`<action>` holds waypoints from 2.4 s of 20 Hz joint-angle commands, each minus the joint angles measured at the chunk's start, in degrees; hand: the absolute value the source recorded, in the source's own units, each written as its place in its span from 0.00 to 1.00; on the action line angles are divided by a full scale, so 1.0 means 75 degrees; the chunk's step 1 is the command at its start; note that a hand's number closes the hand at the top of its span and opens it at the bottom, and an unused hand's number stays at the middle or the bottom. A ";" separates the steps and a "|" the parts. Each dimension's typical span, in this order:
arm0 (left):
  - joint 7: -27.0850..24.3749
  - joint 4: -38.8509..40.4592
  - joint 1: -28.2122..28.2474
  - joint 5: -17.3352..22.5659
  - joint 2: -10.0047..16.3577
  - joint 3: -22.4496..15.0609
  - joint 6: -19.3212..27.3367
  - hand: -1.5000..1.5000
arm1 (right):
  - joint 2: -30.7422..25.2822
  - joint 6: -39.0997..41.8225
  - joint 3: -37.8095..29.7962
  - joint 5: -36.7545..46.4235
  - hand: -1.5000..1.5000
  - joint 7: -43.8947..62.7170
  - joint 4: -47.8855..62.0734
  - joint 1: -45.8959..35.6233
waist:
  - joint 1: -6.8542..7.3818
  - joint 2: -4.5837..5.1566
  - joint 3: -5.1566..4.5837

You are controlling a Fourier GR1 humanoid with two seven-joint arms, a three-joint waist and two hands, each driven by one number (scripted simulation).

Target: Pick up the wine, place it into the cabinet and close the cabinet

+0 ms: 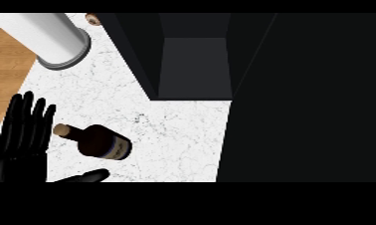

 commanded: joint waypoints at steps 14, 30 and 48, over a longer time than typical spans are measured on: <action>-0.2823 0.2782 0.0724 0.1090 0.0090 0.0564 -0.1126 0.00 | 0.0121 -0.0236 0.0362 -0.0342 0.00 0.0501 -0.0697 0.0089 | 0.0007 0.0010 0.0002; -0.4840 0.5979 0.0085 0.1658 0.0139 0.1198 -0.1929 0.00 | -0.0068 -0.0301 0.0139 -0.0487 0.00 0.0558 -0.0590 -0.0347 | -0.0003 0.0013 0.0002; -0.6140 0.8783 -0.1597 0.1732 0.0122 0.1666 -0.2394 0.00 | -0.0228 -0.0536 0.0205 -0.0362 0.00 0.1036 -0.0727 -0.0616 | -0.0031 0.0009 -0.0001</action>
